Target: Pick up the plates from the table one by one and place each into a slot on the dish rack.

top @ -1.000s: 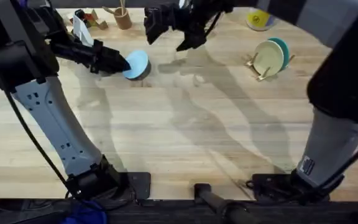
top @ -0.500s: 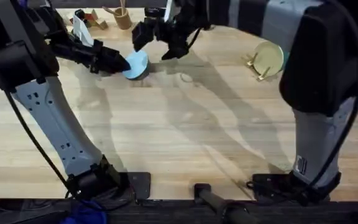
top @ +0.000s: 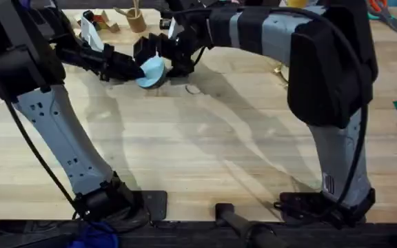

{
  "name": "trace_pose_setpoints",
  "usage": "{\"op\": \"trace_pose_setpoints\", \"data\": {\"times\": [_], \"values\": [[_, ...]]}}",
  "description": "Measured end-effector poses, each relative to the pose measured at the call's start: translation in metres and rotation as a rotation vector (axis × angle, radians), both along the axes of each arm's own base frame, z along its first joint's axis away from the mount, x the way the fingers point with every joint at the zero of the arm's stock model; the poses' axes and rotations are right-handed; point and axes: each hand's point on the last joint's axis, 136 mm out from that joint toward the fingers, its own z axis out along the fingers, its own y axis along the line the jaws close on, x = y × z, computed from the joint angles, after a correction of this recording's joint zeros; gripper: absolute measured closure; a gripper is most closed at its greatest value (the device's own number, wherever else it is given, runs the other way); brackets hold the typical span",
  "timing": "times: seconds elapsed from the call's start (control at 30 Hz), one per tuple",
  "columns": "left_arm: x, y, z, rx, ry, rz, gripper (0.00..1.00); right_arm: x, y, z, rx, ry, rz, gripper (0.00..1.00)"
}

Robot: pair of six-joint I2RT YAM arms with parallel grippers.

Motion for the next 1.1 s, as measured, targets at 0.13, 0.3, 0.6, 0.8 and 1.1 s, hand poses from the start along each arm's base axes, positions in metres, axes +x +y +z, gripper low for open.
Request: {"op": "trace_pose_setpoints", "data": {"times": [0.13,0.3,0.6,0.8,1.1], "values": [[0.0,0.0,0.0,0.0,0.0,0.0,0.96,0.004,0.001,0.0,0.016,0.023,-0.035,0.008],[0.0,0.0,0.0,0.0,0.0,0.0,0.96,0.006,0.001,0.0,0.026,0.05,-0.069,0.007],[0.0,0.0,0.0,0.0,0.0,0.0,0.96,0.007,0.001,0.0,0.031,0.066,-0.09,0.062],[0.0,0.0,0.0,0.0,0.0,0.0,0.96,0.002,0.002,-0.022,0.01,0.111,-0.095,0.868],[0.002,0.002,0.002,-0.01,-0.007,0.015,0.96,0.004,0.007,-0.01,0.049,0.108,-0.081,0.97]]}}
